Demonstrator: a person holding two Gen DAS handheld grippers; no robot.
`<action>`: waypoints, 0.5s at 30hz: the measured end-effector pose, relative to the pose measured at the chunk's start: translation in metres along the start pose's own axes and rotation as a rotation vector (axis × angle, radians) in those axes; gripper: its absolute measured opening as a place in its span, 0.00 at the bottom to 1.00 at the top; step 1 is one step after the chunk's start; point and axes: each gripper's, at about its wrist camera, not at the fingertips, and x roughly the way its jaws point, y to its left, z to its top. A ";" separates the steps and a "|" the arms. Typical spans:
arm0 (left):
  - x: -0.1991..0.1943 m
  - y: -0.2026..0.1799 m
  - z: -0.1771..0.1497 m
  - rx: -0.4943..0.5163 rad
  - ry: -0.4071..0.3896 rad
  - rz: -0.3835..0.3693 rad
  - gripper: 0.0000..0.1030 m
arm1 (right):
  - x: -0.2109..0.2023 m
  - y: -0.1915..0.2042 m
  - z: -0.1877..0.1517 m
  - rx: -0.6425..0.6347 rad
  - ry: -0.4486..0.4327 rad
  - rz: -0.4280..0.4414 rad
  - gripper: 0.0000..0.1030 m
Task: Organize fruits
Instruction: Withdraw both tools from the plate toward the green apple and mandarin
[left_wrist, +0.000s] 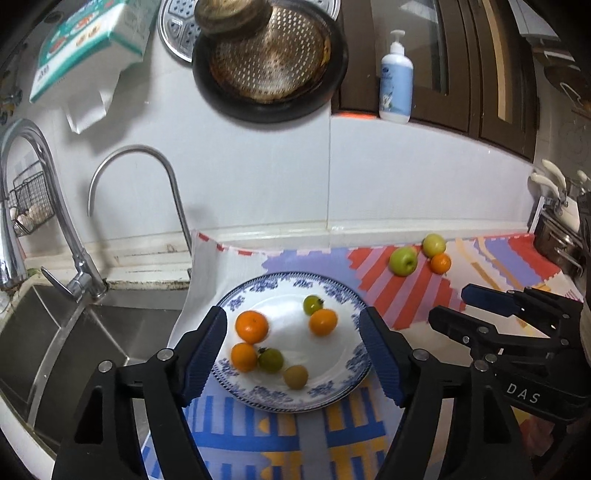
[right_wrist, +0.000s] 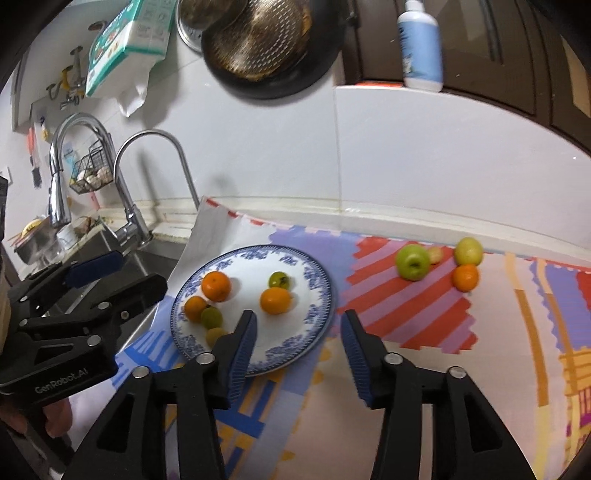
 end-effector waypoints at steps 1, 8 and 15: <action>-0.001 -0.005 0.002 -0.001 -0.005 0.007 0.76 | -0.003 -0.003 0.000 -0.001 -0.006 -0.001 0.49; -0.006 -0.038 0.013 -0.007 -0.043 0.020 0.86 | -0.026 -0.037 0.001 0.016 -0.049 -0.042 0.60; 0.001 -0.072 0.024 -0.004 -0.061 0.014 0.91 | -0.038 -0.076 0.004 0.029 -0.072 -0.074 0.64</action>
